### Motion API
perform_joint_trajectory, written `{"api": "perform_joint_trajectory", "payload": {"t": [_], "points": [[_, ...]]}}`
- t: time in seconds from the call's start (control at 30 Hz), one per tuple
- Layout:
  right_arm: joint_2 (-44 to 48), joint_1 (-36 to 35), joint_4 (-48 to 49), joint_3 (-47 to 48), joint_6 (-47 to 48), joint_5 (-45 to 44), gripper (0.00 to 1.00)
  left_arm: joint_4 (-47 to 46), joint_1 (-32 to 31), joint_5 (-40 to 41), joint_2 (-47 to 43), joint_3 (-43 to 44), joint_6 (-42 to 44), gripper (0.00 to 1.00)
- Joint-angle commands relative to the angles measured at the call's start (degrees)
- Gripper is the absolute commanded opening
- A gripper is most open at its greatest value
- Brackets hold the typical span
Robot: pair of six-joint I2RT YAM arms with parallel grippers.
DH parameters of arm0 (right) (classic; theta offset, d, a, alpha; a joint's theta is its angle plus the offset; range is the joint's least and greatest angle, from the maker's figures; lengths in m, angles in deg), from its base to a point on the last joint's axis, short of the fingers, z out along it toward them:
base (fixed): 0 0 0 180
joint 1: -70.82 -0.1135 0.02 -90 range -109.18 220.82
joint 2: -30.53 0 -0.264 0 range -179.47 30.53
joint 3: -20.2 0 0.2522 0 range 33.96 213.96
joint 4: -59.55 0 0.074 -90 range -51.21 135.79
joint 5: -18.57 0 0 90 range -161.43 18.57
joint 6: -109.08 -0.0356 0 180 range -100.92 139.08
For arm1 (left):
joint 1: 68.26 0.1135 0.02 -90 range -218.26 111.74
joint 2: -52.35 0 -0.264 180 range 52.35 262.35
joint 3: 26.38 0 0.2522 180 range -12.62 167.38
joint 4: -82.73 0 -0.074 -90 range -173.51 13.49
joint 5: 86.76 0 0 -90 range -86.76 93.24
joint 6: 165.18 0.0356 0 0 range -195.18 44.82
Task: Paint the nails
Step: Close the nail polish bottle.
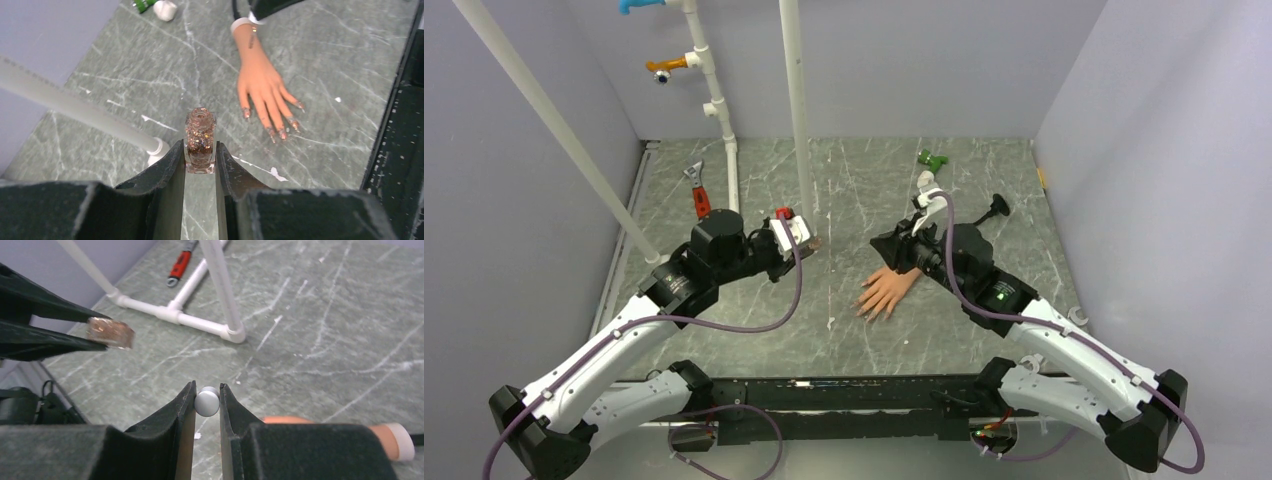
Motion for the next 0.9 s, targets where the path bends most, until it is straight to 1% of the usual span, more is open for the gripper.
{"api": "perform_joint_trajectory", "payload": {"t": [0.0,0.17,0.37,0.67,0.87], "points": [[2.0,0.6,4.2,4.3,0.8,7.9,0.0,-0.5,-0.6,-7.4,-0.6,0.7,2.0,0.0],[3.2,0.6,5.8,6.1,1.6,14.7,0.0,-0.1,-0.5,-9.4,-0.9,0.7,2.5,0.0],[0.8,0.5,9.0,9.1,1.7,23.6,0.0,1.2,-0.6,-13.4,-1.0,1.5,2.8,0.0],[-3.4,0.5,10.0,11.7,0.8,29.9,0.0,1.3,-0.6,-12.9,-0.9,2.0,1.9,0.0],[-4.8,0.4,10.4,11.7,0.3,30.8,0.0,1.2,-0.7,-12.8,-0.9,1.9,1.8,0.0]]}}
